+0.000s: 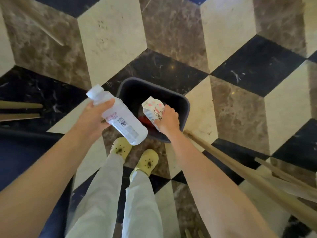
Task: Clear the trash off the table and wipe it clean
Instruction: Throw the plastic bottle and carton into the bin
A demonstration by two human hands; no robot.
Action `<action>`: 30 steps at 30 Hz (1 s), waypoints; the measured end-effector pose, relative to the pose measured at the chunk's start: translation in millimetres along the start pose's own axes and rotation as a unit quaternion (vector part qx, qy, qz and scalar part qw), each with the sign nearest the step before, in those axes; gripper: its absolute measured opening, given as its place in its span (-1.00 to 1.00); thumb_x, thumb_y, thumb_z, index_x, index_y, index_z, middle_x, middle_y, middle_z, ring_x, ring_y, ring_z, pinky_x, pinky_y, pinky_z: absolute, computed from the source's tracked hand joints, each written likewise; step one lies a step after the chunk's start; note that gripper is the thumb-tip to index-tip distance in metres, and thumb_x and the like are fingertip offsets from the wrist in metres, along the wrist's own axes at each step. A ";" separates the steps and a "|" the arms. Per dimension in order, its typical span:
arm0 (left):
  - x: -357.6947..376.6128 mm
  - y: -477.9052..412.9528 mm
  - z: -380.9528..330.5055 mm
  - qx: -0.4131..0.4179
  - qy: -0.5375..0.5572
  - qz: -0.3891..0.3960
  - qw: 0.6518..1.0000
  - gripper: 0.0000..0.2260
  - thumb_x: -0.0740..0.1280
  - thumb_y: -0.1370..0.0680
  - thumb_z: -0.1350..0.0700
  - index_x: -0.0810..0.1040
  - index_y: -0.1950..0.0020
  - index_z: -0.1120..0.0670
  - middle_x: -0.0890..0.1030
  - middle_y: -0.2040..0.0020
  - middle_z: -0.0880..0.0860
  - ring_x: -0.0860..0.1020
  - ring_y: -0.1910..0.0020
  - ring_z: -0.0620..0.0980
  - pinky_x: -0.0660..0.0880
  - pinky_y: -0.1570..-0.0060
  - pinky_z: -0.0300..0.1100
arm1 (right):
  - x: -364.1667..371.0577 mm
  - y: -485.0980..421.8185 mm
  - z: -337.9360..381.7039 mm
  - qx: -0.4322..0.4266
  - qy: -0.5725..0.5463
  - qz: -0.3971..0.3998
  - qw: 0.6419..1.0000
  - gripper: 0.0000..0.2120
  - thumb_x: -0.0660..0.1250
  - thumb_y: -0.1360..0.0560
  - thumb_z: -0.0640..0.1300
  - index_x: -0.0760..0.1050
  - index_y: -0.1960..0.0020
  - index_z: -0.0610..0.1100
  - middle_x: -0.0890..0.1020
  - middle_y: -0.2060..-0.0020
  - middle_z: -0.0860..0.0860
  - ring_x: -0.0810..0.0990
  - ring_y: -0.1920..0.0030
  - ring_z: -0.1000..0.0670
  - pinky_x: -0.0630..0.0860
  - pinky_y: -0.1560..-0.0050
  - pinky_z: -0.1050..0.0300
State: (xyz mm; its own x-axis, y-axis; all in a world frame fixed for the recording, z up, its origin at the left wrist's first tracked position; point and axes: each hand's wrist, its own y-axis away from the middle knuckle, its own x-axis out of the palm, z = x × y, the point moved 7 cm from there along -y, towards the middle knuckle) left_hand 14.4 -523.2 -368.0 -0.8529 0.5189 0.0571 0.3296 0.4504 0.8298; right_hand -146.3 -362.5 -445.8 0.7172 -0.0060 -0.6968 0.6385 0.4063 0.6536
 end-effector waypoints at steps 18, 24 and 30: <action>19.2 -56.2 53.3 -0.109 0.112 -0.026 0.987 -0.54 0.39 -0.48 0.08 0.36 -0.35 0.03 0.57 -0.19 0.09 0.56 -0.17 0.06 0.47 -0.22 0.11 | 32.5 17.4 32.2 -0.187 -0.155 0.239 0.940 -0.28 0.41 -0.40 0.09 0.16 -0.44 -0.02 0.38 -0.35 0.02 0.37 -0.32 0.04 0.43 -0.25 0.11; 19.7 -70.3 54.2 0.040 -0.145 -0.062 0.987 -0.44 0.36 -0.48 -0.08 0.28 -0.42 -0.01 0.47 -0.34 0.01 0.44 -0.31 0.00 0.41 -0.30 0.00 | 26.0 -3.2 13.3 -0.170 -0.133 0.108 0.970 -0.35 0.48 -0.36 -0.02 0.28 -0.37 -0.06 0.44 -0.23 0.00 0.46 -0.12 0.05 0.44 0.30 0.39; 9.6 -80.4 83.7 0.184 -0.650 -0.061 0.735 -0.05 0.41 -0.41 -0.12 -0.18 -0.53 0.07 -0.18 -0.56 0.11 -0.17 -0.54 0.09 0.03 -0.50 0.02 | 45.6 -25.1 -24.3 -0.063 -0.019 0.053 0.996 -0.34 0.48 -0.35 0.04 0.31 -0.35 -0.14 0.48 -0.19 -0.12 0.43 -0.21 -0.17 0.47 -0.16 -0.10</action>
State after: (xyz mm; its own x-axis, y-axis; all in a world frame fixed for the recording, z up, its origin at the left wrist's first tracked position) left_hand 13.6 -493.7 -480.7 0.1442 0.6067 -0.7817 0.5740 0.5922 0.5655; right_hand -136.4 -350.8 -501.1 0.7902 0.0103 -0.6127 0.5201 0.5176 0.6794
